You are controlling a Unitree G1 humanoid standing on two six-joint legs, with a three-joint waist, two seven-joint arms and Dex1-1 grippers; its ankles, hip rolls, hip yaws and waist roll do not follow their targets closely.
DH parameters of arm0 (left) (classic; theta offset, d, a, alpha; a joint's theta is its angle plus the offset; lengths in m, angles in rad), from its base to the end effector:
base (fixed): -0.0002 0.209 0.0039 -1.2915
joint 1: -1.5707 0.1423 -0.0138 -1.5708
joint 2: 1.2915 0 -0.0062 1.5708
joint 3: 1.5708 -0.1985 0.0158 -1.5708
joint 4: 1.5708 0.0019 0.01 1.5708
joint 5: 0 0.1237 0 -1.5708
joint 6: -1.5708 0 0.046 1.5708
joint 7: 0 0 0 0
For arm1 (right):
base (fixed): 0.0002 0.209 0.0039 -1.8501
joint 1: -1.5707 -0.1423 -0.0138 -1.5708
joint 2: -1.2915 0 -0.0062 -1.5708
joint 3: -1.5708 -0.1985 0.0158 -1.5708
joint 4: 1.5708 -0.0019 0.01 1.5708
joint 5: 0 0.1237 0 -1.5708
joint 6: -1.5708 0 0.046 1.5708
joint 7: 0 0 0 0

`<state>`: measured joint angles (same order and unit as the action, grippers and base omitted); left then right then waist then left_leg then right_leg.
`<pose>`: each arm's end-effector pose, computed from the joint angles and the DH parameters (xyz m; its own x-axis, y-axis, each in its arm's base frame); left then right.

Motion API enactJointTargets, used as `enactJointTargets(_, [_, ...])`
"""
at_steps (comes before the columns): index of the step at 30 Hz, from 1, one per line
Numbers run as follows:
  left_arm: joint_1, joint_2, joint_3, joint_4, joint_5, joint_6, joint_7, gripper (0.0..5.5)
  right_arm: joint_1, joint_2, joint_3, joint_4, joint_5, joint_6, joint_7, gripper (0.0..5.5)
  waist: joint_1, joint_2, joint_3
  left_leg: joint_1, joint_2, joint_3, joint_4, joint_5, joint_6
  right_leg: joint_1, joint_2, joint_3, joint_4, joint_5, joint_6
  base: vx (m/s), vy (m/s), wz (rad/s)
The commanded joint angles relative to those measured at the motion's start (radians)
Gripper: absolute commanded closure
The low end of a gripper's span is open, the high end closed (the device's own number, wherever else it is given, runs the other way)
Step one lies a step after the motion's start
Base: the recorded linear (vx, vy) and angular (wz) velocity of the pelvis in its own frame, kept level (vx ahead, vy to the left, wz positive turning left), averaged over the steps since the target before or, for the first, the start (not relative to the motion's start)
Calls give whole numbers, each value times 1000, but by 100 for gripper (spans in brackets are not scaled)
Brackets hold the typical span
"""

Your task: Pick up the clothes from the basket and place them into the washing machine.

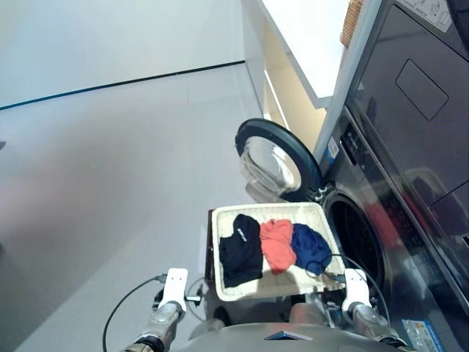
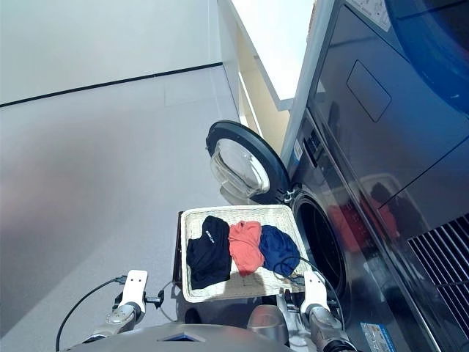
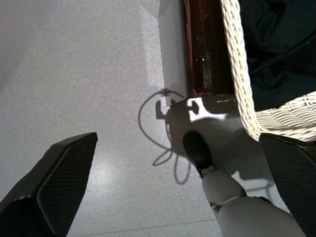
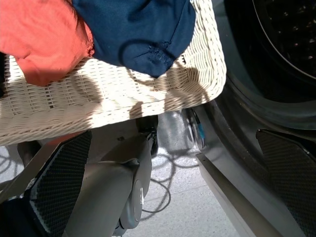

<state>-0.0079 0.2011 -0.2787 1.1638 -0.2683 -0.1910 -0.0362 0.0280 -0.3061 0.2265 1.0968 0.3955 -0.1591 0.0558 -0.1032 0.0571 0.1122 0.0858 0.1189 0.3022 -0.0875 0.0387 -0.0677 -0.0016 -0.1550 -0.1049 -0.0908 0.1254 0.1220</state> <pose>0.0860 0.1993 -0.1139 0.5539 0.0256 -0.8322 0.0529 0.9964 0.0659 0.0825 -0.2378 -0.1043 0.5630 -0.1262 -0.8167 0.0995 0.9914 -0.0846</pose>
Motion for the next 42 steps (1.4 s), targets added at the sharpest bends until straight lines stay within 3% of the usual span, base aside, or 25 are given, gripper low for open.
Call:
enactJointTargets(1, [-67, 27, -17, 12, 32, -23, -8, 0, -69, 9, 13, 24, -23, -20, 8, 0, 15, -69, 53, 34, -9, -46, 0, -34, -30, 69, -40, 5, 4, -51, 37, 0, 0, 0])
enactJointTargets(17, [-81, 13, -14, 7, -2, -21, 13, 0, -73, 15, 15, 38, -26, -20, -6, 0, 18, -71, 56, 18, -5, -58, 0, -30, -32, 62, -36, -4, 4, -51, 36, 0, 0, 0])
enactJointTargets(24, [-116, 25, -61, -86, 11, -28, 39, 0, -96, 14, 19, 36, -26, -11, -31, 0, 16, -78, 74, -5, -3, -62, 0, -23, -32, 44, -34, -1, 4, -47, 35, 0, 0, 0])
enactJointTargets(29, [-124, 40, -96, -330, -68, -49, 72, 0, -56, -5, 34, -250, -7, -29, -61, 0, 10, -76, 119, -47, -7, -76, 0, -4, -32, 7, -39, -6, 14, -39, 37, -43, -2, 76])
enactJointTargets(33, [-152, 64, -121, -515, -113, -70, 114, 0, -56, -30, 59, -506, -11, -51, -98, 0, 2, -64, 176, -116, -7, -82, 0, 19, -26, -101, -38, 15, 77, -35, 39, -118, 3, 31])
enactJointTargets(36, [-187, 79, -146, -583, -103, -72, 147, 0, -70, -68, 78, -725, -70, -73, -139, 0, -3, -56, 229, -168, -4, -69, 0, 37, -25, -191, -37, 34, 129, -35, 40, -98, 7, -45])
enactJointTargets(40, [-252, 62, -167, -572, -96, -65, 197, 0, -117, -81, 94, -867, -94, -87, -186, 0, -5, -56, 277, -217, -3, -53, 3, 60, -26, -249, -30, 54, 141, -30, 38, -83, -31, -172])
enactJointTargets(41, [-310, 55, -188, -572, -78, -64, 217, 0, -153, -81, 114, -921, -99, -102, -209, 0, -6, -71, 316, -280, 0, -60, 76, 53, -30, -283, -24, 62, 157, -29, 29, -129, -89, -182])
enactJointTargets(42, [-312, 55, -188, -571, -78, -64, 217, 0, -155, -81, 113, -921, -99, -101, -209, 0, -6, -70, 315, -286, 1, -61, 82, 50, -30, -288, -24, 62, 159, -30, 29, -137, -110, -104])
